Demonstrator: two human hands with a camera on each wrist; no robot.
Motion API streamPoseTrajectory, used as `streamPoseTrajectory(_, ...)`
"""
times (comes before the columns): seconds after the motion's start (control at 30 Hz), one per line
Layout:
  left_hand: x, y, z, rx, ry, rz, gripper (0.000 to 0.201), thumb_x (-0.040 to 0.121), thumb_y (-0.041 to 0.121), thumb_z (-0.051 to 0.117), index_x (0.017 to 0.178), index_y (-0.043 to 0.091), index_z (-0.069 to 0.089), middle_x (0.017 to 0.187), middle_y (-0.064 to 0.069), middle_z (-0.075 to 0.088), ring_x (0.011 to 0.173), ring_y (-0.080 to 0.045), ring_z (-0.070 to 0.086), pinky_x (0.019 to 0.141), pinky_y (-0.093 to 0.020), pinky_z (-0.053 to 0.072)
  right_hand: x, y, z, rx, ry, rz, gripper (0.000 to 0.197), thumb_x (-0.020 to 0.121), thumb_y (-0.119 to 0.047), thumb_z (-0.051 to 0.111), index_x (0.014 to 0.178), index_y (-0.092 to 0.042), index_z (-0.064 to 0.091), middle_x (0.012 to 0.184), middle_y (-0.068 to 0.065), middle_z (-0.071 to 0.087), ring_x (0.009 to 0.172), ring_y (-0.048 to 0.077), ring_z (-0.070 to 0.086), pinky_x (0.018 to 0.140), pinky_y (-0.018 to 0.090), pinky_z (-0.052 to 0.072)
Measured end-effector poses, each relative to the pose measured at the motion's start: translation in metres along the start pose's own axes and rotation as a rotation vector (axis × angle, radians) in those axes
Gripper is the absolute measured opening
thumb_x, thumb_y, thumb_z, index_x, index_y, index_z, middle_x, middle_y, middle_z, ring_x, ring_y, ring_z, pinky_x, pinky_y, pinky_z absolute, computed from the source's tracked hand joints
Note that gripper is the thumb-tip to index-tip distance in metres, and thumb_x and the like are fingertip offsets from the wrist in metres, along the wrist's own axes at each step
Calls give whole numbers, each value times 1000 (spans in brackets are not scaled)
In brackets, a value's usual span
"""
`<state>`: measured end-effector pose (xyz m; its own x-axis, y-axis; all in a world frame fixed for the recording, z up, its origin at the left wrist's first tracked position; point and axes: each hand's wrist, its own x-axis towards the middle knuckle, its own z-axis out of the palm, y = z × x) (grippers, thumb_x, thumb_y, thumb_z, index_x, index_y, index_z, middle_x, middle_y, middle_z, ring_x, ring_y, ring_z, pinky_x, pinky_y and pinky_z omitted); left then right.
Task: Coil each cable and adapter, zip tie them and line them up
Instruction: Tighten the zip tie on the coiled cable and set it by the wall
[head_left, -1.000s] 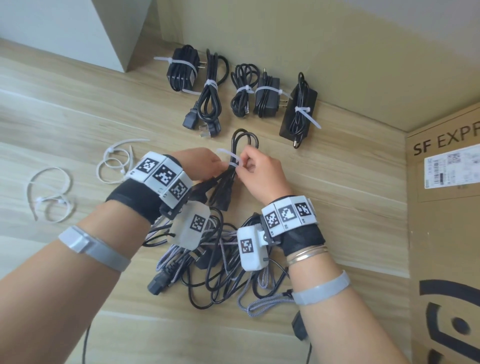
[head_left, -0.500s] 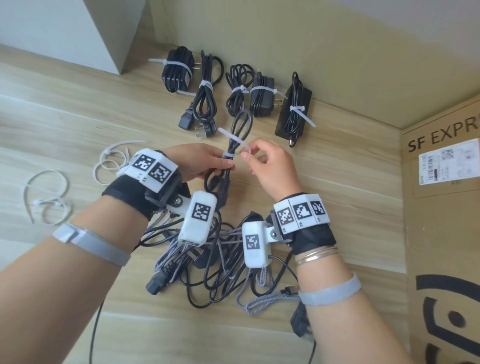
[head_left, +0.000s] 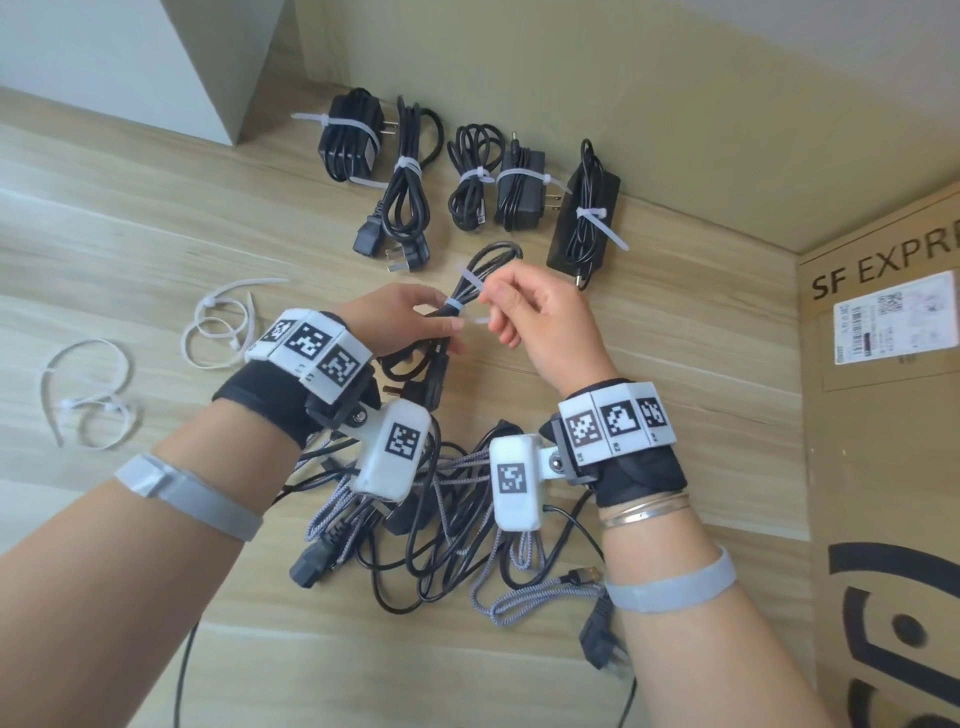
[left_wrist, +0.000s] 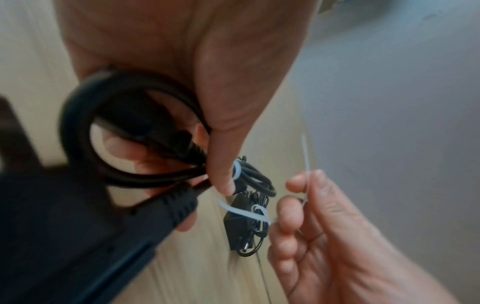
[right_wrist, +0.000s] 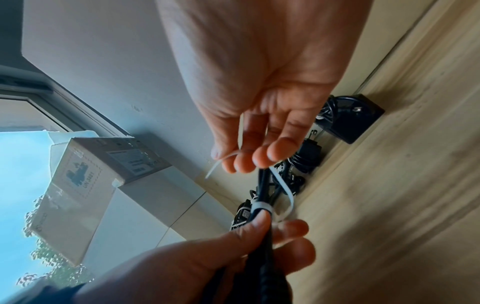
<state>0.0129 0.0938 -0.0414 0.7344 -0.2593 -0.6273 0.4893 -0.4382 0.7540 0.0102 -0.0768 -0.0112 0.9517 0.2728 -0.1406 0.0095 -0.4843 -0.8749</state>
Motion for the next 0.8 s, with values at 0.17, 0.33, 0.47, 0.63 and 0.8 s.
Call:
streamPoseTrajectory(0.17,-5,5,3,-257,-199,-87,35,95,32,42,117,9,57,107,-4,65,89,-15,60,73,-26,52,2,4,-1,-51,42,50,17,90,-20,59,75,-28,59,62,-5,61,57,8,57,61,26,50)
streamPoseTrajectory(0.33,-9,6,2,-349,-178,2,31,100,22,32,111,9,58,96,0,66,59,-2,58,45,-14,42,3,3,-4,-87,75,59,18,86,-21,65,71,-30,60,66,-6,62,61,5,58,69,35,53)
streamPoseTrajectory(0.47,-4,5,5,-75,-73,111,26,97,28,42,91,17,65,85,2,66,66,-4,58,59,-15,44,4,3,-7,-189,132,91,12,81,-24,68,70,-22,64,65,-9,60,62,9,57,66,26,50)
streamPoseTrajectory(0.63,0,4,8,64,1,144,20,94,31,49,87,20,65,75,9,64,47,7,52,46,-6,37,5,5,-10,-236,128,152,14,79,-21,68,66,-22,63,57,-9,58,55,8,54,67,26,49)
streamPoseTrajectory(0.8,-3,4,10,82,-9,152,19,94,31,50,81,28,64,77,1,62,68,-16,52,67,-27,40,5,5,-11,-284,81,174,11,79,-21,67,69,-20,65,60,-10,58,58,8,53,72,26,47)
